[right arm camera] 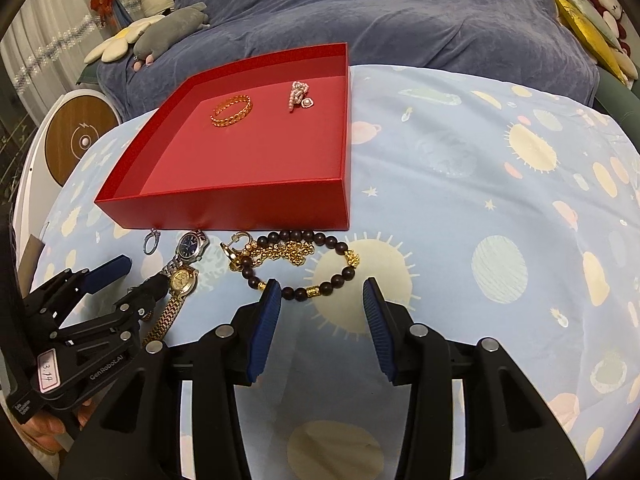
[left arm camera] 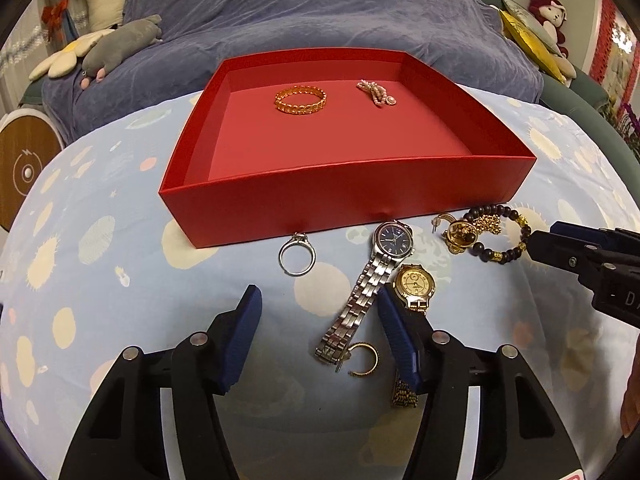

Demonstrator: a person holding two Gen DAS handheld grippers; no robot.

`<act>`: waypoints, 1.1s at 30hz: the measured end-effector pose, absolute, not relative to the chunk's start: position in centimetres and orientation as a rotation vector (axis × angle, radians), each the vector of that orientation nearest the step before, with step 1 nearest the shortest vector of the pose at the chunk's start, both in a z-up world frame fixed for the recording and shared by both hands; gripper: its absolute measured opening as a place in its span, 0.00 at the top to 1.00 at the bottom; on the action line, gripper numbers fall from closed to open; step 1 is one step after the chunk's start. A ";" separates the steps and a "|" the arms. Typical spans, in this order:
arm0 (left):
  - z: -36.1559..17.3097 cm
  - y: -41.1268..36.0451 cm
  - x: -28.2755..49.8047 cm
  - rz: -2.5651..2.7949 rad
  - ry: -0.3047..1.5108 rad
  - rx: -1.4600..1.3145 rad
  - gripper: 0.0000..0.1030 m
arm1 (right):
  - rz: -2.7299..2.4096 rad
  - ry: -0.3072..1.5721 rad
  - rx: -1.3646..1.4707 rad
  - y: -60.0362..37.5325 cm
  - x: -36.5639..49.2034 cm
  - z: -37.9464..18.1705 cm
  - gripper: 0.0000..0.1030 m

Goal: Organize jewelry
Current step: 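Move the left tool to the silver watch and close on its band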

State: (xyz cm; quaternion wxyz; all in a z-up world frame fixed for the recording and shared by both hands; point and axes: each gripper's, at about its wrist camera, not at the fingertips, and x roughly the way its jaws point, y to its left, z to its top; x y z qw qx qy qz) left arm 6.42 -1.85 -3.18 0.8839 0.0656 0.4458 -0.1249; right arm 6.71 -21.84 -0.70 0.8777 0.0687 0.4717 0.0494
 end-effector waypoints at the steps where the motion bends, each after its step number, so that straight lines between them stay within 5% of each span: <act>1: -3.1 -2.1 6.7 -0.262 0.929 0.136 0.46 | 0.105 0.982 0.147 -21.9 6.7 -0.6 0.59; 20: -3.4 -5.8 8.6 -0.288 0.897 0.158 0.45 | 0.126 0.980 0.155 -20.8 7.2 -0.4 0.59; 29: -3.3 -6.4 7.9 -0.333 0.882 0.183 0.76 | 0.126 0.976 0.160 -21.0 7.3 -0.2 0.60; 33: -2.9 -5.7 7.8 -0.345 0.918 0.128 0.78 | 0.134 0.974 0.161 -21.1 7.0 -0.1 0.60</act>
